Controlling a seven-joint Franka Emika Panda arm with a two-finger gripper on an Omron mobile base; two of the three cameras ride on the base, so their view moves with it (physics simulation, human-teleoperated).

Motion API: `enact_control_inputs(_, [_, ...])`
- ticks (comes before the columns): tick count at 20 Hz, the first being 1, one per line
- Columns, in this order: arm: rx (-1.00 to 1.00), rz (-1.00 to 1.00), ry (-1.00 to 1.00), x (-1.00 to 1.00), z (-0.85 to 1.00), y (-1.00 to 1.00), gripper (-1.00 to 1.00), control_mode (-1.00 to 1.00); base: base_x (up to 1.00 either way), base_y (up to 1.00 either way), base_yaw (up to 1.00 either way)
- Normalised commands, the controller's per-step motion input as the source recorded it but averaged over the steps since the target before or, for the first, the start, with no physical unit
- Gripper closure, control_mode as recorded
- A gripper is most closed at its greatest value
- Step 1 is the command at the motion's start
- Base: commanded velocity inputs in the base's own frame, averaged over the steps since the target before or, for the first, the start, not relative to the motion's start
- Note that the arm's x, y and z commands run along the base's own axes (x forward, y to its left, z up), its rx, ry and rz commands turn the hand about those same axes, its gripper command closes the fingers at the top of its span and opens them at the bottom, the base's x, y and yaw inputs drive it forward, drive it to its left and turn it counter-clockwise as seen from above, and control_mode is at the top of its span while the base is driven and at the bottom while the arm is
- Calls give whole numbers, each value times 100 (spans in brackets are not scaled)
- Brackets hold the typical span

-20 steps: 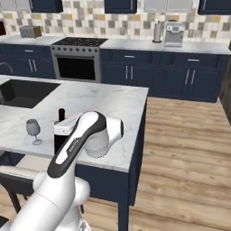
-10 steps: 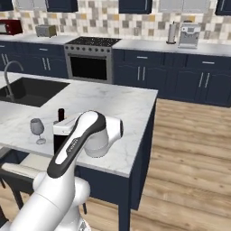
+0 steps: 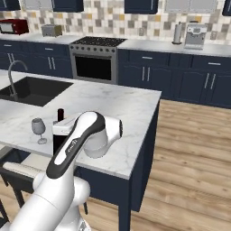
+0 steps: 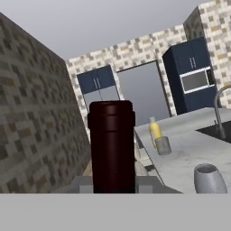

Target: There is a wine glass and glass cup on the dining counter. Place the wine bottle next to the wine glass and the juice bottle next to the glass cup.

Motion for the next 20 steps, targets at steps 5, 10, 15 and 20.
enact_control_inputs(5, [0,0,0,0,0,0,100,100,0,0,0])
enact_control_inputs(10, [0,0,0,0,0,0,100,100,0,0,0])
enact_control_inputs(15, [0,0,0,0,0,0,100,100,0,-8,3])
enact_control_inputs(20, [13,22,0,17,6,-22,100,-100,0,0,0])
